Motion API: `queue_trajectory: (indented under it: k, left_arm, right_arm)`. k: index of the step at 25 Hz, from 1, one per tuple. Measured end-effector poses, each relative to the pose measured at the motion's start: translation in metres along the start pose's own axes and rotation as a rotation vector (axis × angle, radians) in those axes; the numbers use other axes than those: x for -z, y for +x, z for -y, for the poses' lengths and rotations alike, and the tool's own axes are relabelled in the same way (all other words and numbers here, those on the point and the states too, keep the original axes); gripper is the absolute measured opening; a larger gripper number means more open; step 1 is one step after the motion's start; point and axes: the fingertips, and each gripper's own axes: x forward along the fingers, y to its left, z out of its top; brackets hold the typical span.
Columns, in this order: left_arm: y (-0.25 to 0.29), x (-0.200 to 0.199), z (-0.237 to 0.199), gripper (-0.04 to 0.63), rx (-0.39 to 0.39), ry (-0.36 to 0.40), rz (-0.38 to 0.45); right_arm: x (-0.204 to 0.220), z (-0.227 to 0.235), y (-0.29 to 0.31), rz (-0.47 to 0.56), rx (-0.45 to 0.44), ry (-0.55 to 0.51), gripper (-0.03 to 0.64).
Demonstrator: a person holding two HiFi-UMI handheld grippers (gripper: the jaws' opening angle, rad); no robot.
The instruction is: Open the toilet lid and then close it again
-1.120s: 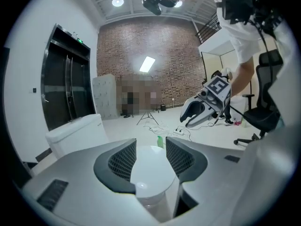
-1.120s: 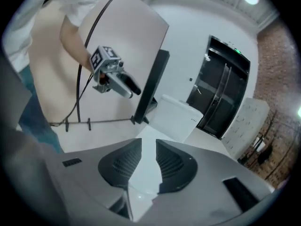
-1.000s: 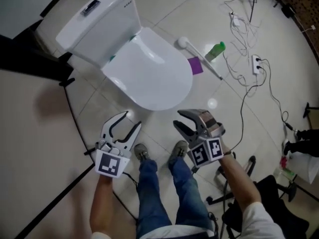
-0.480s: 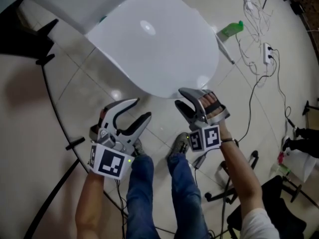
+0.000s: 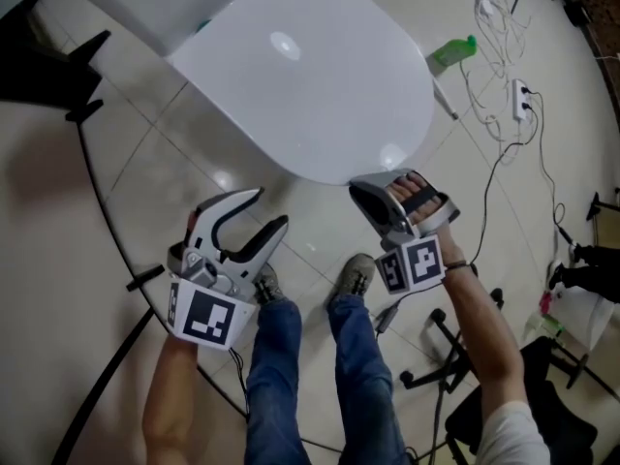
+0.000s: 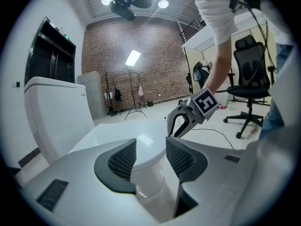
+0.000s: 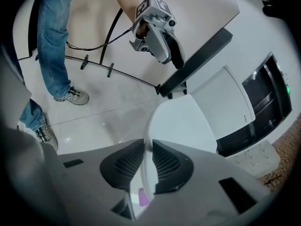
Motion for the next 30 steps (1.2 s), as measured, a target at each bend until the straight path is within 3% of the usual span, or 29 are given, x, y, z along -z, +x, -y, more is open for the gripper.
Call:
queue_trajectory:
  k: [3, 5, 7, 9, 11, 14, 17, 18, 21, 30]
  left_arm:
    - [0.001, 0.0, 0.0, 0.19, -0.005, 0.043, -0.018]
    - [0.004, -0.001, 0.0, 0.19, -0.018, 0.107, -0.033]
    - [0.008, -0.004, -0.003, 0.192, -0.02, 0.183, -0.045]
    - [0.014, -0.006, -0.006, 0.192, -0.018, 0.217, -0.062]
    - [0.017, -0.009, -0.008, 0.192, -0.02, 0.204, -0.074]
    - [0.014, -0.012, -0.01, 0.192, -0.033, 0.134, -0.058]
    - [0.012, -0.008, -0.003, 0.192, -0.025, 0.114, -0.049]
    - [0.012, -0.006, -0.001, 0.192, -0.019, 0.114, -0.05]
    - [0.013, 0.004, 0.005, 0.192, -0.005, 0.103, -0.069]
    - [0.017, 0.007, 0.007, 0.192, -0.006, 0.084, -0.071]
  right_arm:
    - [-0.006, 0.001, -0.004, 0.009, 0.019, 0.015, 0.036]
    - [-0.003, 0.041, -0.021, 0.001, 0.212, 0.066, 0.006]
    - [0.004, 0.118, -0.042, 0.0, 0.417, 0.188, 0.004]
    - [0.005, 0.181, -0.056, 0.034, 0.473, 0.264, 0.002]
    - [0.004, 0.191, -0.06, 0.055, 0.407, 0.296, 0.0]
    - [-0.004, 0.128, -0.051, 0.086, 0.216, 0.26, 0.005]
    - [-0.007, 0.051, -0.035, 0.076, 0.03, 0.198, 0.208]
    - [-0.005, 0.034, -0.03, 0.062, -0.001, 0.184, 0.213]
    - [0.003, 0.015, -0.016, 0.024, -0.032, 0.16, 0.236]
    - [0.014, 0.021, 0.001, -0.028, -0.001, 0.112, 0.238]
